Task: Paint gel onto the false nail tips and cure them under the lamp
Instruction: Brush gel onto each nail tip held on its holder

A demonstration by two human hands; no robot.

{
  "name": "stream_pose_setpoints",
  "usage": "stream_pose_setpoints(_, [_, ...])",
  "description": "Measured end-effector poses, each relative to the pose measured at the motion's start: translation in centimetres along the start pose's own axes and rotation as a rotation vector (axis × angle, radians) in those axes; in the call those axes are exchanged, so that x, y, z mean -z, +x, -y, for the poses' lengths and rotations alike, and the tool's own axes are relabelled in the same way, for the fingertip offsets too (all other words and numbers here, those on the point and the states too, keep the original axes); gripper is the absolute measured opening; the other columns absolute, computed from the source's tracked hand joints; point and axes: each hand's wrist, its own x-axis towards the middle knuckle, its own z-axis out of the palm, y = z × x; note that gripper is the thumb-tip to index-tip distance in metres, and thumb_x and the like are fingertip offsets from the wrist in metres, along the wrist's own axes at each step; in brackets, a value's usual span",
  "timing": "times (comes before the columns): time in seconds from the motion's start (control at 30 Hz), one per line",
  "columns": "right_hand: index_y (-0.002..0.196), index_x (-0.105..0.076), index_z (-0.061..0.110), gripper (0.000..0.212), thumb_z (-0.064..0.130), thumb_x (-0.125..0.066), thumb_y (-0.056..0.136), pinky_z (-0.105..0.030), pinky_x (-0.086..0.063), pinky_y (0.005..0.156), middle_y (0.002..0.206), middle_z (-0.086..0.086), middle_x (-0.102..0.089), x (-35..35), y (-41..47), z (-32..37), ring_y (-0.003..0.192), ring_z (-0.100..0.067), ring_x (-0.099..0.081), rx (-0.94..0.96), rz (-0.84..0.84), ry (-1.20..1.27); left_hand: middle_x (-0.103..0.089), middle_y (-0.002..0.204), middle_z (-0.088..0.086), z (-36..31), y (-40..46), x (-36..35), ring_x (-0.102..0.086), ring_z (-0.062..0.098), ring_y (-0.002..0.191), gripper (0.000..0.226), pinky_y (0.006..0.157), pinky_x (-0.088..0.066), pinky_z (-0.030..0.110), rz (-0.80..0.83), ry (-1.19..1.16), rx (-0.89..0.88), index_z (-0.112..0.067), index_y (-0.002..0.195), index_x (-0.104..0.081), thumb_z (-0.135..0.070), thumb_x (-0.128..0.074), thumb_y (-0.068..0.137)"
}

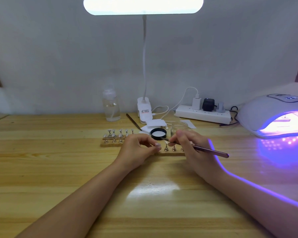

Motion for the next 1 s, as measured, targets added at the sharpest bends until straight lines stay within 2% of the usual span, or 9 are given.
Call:
stream_pose_setpoints(0.1, [0.063, -0.066, 0.023, 0.039, 0.043, -0.044, 0.087, -0.027, -0.051, 0.072, 0.066, 0.007, -0.067, -0.12, -0.06, 0.06, 0.070, -0.005, -0.063, -0.002, 0.056, 0.059, -0.063, 0.060, -0.011, -0.01, 0.02, 0.03, -0.054, -0.004, 0.058, 0.024, 0.063, -0.044, 0.012, 0.000, 0.004, -0.006, -0.025, 0.059, -0.064, -0.007, -0.077, 0.068])
stream_pose_setpoints(0.2, [0.061, -0.067, 0.020, 0.039, 0.038, -0.045, 0.087, -0.025, -0.053, 0.065, 0.059, 0.003, -0.066, -0.11, -0.16, 0.27, 0.061, -0.007, -0.064, -0.006, 0.051, 0.141, -0.061, 0.059, -0.011, 0.04, 0.03, 0.02, -0.052, -0.004, 0.056, 0.025, 0.059, -0.041, 0.009, -0.008, 0.009, -0.019, -0.026, 0.058, -0.063, -0.007, -0.077, 0.068])
stream_pose_setpoints(0.33, [0.068, -0.069, 0.016, 0.038, 0.036, -0.044, 0.089, -0.022, -0.046, 0.075, 0.069, 0.009, -0.068, 0.03, 0.10, 0.11, 0.074, -0.002, -0.062, 0.030, 0.037, -0.026, -0.060, 0.060, -0.010, 0.02, 0.04, -0.02, -0.047, -0.003, 0.055, 0.025, 0.057, -0.039, 0.008, -0.015, 0.001, -0.019, -0.026, 0.058, -0.064, -0.008, -0.078, 0.068])
stream_pose_setpoints(0.5, [0.064, -0.069, 0.014, 0.039, 0.037, -0.045, 0.086, -0.025, -0.053, 0.068, 0.059, 0.005, -0.066, -0.12, -0.07, 0.37, 0.062, -0.007, -0.065, -0.021, 0.037, 0.155, -0.057, 0.055, -0.016, -0.02, 0.07, -0.01, -0.046, -0.003, 0.054, 0.024, 0.055, -0.035, 0.006, -0.019, 0.043, -0.015, -0.025, 0.057, -0.064, -0.008, -0.078, 0.068])
stream_pose_setpoints(0.6, [0.068, -0.069, 0.014, 0.040, 0.038, -0.043, 0.086, -0.026, -0.051, 0.073, 0.065, 0.003, -0.068, -0.06, 0.00, 0.24, 0.070, -0.007, -0.065, -0.008, 0.022, 0.101, -0.058, 0.053, -0.018, 0.09, 0.05, -0.01, -0.046, -0.003, 0.055, 0.024, 0.055, -0.035, 0.006, -0.023, 0.024, 0.000, -0.026, 0.057, -0.064, -0.010, -0.078, 0.069])
stream_pose_setpoints(0.77, [0.066, -0.070, 0.008, 0.042, 0.039, -0.046, 0.081, -0.012, -0.049, 0.063, 0.058, 0.001, -0.068, -0.20, -0.23, 0.31, 0.059, -0.008, -0.066, -0.082, 0.003, 0.248, -0.058, 0.050, -0.023, 0.09, 0.07, 0.03, -0.047, -0.004, 0.054, 0.024, 0.055, -0.036, 0.005, -0.021, 0.028, 0.001, -0.025, 0.058, -0.065, -0.008, -0.077, 0.069])
stream_pose_setpoints(0.87, [0.068, -0.069, 0.016, 0.037, 0.041, -0.045, 0.082, -0.011, -0.046, 0.063, 0.063, 0.006, -0.069, -0.05, -0.07, 0.20, 0.065, -0.001, -0.064, -0.047, -0.014, 0.182, -0.059, 0.052, -0.019, 0.03, 0.07, 0.01, -0.047, -0.004, 0.054, 0.021, 0.056, -0.036, 0.005, -0.030, 0.033, 0.005, -0.025, 0.059, -0.066, -0.010, -0.078, 0.069])
stream_pose_setpoints(0.93, [0.068, -0.069, 0.020, 0.035, 0.042, -0.045, 0.082, -0.018, -0.050, 0.067, 0.065, 0.007, -0.069, -0.10, 0.00, 0.20, 0.068, -0.003, -0.066, -0.042, 0.031, 0.150, -0.059, 0.055, -0.017, 0.07, 0.10, 0.00, -0.046, -0.003, 0.054, 0.023, 0.056, -0.037, 0.007, -0.033, 0.033, 0.008, -0.025, 0.058, -0.065, -0.009, -0.078, 0.068])
stream_pose_setpoints(1.0, [0.064, -0.069, 0.020, 0.035, 0.041, -0.047, 0.082, -0.017, -0.052, 0.064, 0.060, 0.008, -0.068, -0.23, -0.11, 0.30, 0.063, -0.006, -0.067, -0.059, 0.054, 0.219, -0.058, 0.055, -0.017, 0.04, 0.06, 0.03, -0.044, -0.001, 0.054, 0.024, 0.056, -0.036, 0.008, -0.030, 0.027, 0.015, -0.025, 0.058, -0.064, -0.008, -0.077, 0.069])
